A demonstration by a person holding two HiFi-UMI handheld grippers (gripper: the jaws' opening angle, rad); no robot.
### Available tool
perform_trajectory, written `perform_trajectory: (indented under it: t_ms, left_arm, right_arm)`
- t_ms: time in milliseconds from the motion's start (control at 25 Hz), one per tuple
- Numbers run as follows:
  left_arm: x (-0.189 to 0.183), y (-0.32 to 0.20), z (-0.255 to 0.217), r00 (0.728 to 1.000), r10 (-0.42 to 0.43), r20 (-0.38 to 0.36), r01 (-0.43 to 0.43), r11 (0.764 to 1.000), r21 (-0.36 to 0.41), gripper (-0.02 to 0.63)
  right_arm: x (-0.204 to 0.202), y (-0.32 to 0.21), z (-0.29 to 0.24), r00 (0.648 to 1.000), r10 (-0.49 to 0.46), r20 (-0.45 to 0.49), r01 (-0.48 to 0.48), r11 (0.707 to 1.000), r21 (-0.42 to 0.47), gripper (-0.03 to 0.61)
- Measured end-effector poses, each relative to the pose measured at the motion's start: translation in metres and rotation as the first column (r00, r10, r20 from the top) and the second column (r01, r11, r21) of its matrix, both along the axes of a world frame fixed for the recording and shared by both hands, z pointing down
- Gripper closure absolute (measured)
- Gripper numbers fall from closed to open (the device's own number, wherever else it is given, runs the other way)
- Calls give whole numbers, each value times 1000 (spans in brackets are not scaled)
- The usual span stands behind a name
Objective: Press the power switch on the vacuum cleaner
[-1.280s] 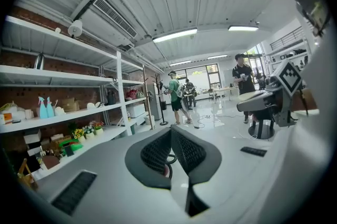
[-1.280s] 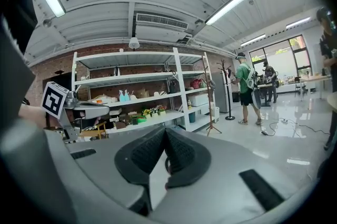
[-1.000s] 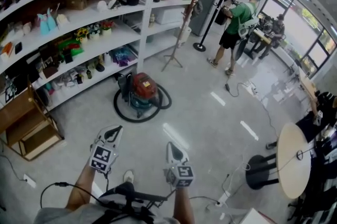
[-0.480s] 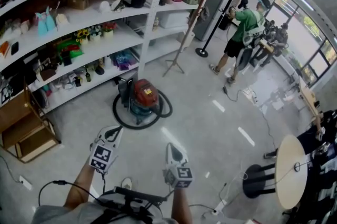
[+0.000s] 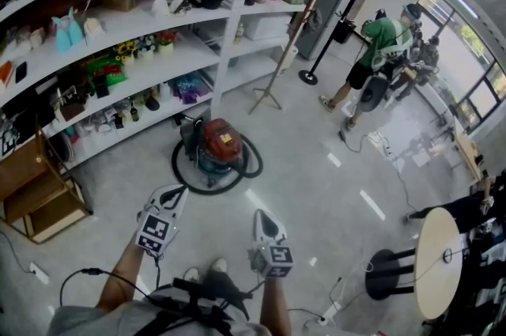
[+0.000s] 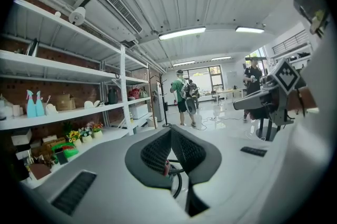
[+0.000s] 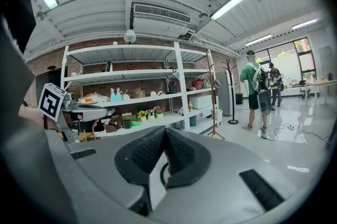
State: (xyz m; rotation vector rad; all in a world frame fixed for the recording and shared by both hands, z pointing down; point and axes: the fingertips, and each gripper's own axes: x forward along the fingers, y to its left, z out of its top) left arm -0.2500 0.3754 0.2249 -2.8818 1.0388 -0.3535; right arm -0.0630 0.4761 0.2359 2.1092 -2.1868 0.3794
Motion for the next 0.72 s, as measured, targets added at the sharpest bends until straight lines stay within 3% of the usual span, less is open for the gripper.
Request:
perform_trajectory:
  t_ms: [360,720]
  left_arm:
    - [15,-33,2,1000,-27,15,27,1000,-1,607]
    - [50,-93,10,998,-57,30,57,998,-12,607]
  right_arm:
    - [23,-39,4,1000,-23,0,23,1000,-1,568]
    - [58,-112,9,998,-63,26,63,998,-9,568]
